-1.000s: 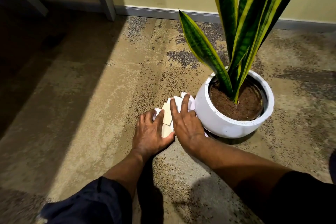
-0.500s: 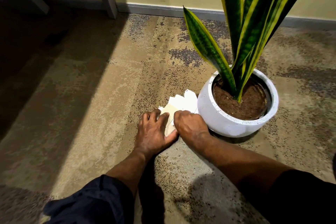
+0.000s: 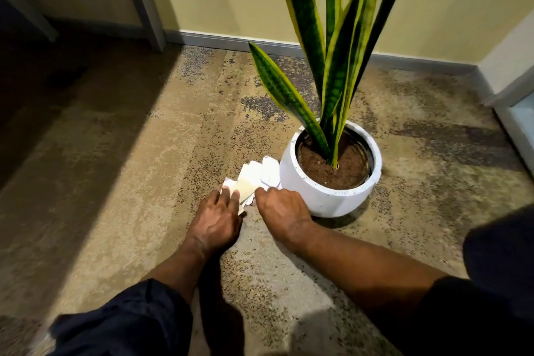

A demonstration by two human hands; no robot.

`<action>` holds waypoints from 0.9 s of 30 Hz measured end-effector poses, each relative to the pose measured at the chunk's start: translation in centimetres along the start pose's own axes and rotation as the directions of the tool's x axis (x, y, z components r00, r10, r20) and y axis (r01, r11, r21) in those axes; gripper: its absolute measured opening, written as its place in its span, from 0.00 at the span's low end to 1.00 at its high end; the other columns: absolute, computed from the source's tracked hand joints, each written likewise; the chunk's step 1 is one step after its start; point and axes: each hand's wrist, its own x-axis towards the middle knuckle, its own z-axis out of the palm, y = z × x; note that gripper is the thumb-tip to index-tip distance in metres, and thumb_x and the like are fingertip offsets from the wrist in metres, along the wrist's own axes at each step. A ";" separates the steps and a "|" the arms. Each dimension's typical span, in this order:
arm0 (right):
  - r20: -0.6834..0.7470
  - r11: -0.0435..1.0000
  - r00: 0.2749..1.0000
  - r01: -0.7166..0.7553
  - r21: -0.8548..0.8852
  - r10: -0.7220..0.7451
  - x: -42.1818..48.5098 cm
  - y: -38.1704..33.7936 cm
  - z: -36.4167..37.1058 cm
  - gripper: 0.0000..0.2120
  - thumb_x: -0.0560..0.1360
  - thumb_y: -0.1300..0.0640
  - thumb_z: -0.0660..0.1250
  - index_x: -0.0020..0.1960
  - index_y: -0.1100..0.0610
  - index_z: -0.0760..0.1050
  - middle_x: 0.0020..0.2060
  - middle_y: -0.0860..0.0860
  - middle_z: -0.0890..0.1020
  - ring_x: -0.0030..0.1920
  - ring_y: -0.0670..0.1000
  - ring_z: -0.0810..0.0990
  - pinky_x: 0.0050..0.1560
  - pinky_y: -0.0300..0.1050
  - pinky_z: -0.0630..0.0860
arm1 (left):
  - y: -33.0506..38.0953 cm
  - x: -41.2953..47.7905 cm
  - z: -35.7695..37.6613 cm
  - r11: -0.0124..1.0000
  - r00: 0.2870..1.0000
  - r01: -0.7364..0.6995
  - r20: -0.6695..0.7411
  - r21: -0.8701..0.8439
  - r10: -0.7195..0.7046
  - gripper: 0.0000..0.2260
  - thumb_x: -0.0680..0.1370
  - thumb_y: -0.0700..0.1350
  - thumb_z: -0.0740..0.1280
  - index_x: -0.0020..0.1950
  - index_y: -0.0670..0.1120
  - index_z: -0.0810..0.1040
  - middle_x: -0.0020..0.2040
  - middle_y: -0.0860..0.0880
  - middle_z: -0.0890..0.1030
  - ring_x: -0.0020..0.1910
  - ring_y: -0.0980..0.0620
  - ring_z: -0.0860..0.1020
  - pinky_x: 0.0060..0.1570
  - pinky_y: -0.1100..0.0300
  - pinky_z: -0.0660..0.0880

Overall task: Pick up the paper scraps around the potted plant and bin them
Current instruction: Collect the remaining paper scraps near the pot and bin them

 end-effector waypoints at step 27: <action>0.321 0.894 0.940 -0.242 0.378 0.118 -15.5 13.0 -18.1 0.10 0.74 0.62 0.67 0.35 0.52 0.76 0.28 0.51 0.81 0.24 0.49 0.79 0.29 0.46 0.77 | 15.6 -1.8 -26.4 0.798 0.767 -0.144 0.443 -0.585 0.464 0.15 0.67 0.54 0.79 0.42 0.43 0.83 0.30 0.47 0.78 0.25 0.52 0.75 0.23 0.63 0.68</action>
